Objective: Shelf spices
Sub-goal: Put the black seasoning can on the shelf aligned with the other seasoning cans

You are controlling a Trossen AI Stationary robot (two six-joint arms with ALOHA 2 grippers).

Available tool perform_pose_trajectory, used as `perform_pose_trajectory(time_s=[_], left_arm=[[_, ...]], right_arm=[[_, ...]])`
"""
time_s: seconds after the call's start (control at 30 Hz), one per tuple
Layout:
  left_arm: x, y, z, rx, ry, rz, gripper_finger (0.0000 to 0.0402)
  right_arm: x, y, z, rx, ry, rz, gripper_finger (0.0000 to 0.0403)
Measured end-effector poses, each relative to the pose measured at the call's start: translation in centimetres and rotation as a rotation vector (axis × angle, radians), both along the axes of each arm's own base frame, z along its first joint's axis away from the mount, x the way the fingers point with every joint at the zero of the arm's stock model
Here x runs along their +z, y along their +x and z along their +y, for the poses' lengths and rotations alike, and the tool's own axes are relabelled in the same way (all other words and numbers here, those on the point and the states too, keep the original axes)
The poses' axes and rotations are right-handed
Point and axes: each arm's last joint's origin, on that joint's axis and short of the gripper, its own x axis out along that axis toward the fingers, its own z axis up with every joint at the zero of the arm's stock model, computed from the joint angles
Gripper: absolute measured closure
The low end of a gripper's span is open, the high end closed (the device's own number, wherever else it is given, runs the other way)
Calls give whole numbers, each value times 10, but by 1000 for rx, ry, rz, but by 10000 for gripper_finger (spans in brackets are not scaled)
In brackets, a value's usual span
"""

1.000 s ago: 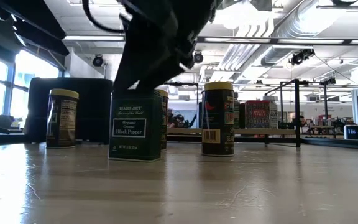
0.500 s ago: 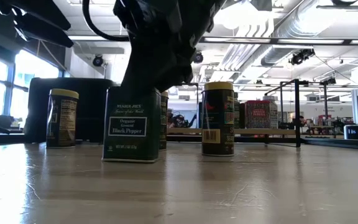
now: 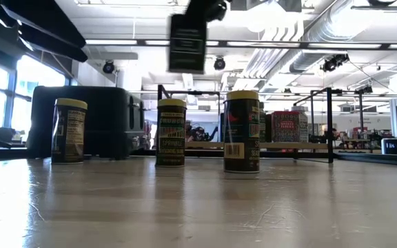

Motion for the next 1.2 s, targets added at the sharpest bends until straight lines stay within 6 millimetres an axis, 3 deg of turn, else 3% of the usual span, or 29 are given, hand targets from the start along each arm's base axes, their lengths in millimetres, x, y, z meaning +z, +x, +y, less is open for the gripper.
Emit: perform_pose_trajectory(time_s=[0.1,0.17,0.3,0.5,0.73,0.93,1.2], left_arm=[[-1,4,-2,26,20,-32,161],[-1,7,-2,34,20,-53,161],[2,13,-1,28,31,-79,161],[4,20,7,51,84,-81,161],[4,27,21,123,115,-83,161],[5,31,29,154,128,-81,161],[7,36,32,135,117,-89,161]], right_arm=[[18,-15,-52,-52,-51,25,288],[17,-21,-87,-60,-64,56,288],[-8,-29,-144,-40,-16,145,288],[-49,-48,-199,-93,-24,242,288],[-78,-62,-227,-120,-28,248,277],[-77,-64,-233,-117,-51,238,234],[-76,-64,-233,-104,-81,237,226]])
